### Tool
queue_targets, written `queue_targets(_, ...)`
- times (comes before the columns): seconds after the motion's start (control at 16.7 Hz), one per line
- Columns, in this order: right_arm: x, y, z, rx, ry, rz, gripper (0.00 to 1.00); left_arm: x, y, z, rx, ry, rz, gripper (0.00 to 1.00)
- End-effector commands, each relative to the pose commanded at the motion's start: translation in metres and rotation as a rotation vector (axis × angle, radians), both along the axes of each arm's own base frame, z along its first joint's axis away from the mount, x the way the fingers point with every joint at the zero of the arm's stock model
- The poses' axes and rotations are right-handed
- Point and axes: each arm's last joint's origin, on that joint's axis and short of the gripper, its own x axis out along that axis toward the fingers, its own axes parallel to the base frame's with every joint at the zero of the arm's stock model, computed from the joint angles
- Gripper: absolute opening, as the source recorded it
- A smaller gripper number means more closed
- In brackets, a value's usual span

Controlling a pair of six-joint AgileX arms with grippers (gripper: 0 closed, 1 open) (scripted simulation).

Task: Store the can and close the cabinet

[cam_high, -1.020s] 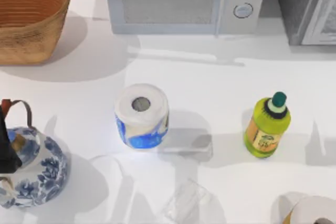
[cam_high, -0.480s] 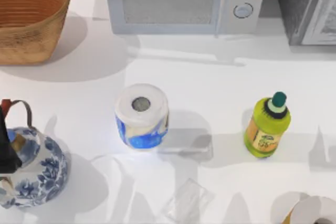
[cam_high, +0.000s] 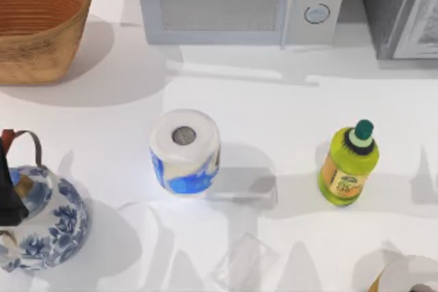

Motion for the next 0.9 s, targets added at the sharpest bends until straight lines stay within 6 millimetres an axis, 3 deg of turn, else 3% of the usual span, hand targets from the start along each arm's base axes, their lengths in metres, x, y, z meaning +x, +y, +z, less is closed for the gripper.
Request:
queue_targets(0.18,0.018,-0.025,0.015,-0.009,-0.008,0.003,1.00,0.000,0.000,0.000,0.000,0.000,0.000,1.00)
queue_targets(0.42,0.043,-0.078,0.021,-0.018,-0.001,-0.001,1.00,0.000,0.000,0.000,0.000,0.000,0.000,1.00)
queue_targets(0.72,0.046,-0.151,-0.002,-0.018,0.021,-0.012,1.00,0.000,0.000,0.000,0.000,0.000,0.000,1.00)
queue_targets(0.9,0.036,-0.175,-0.020,0.000,0.037,-0.016,1.00,0.000,0.000,0.000,0.000,0.000,0.000,1.00)
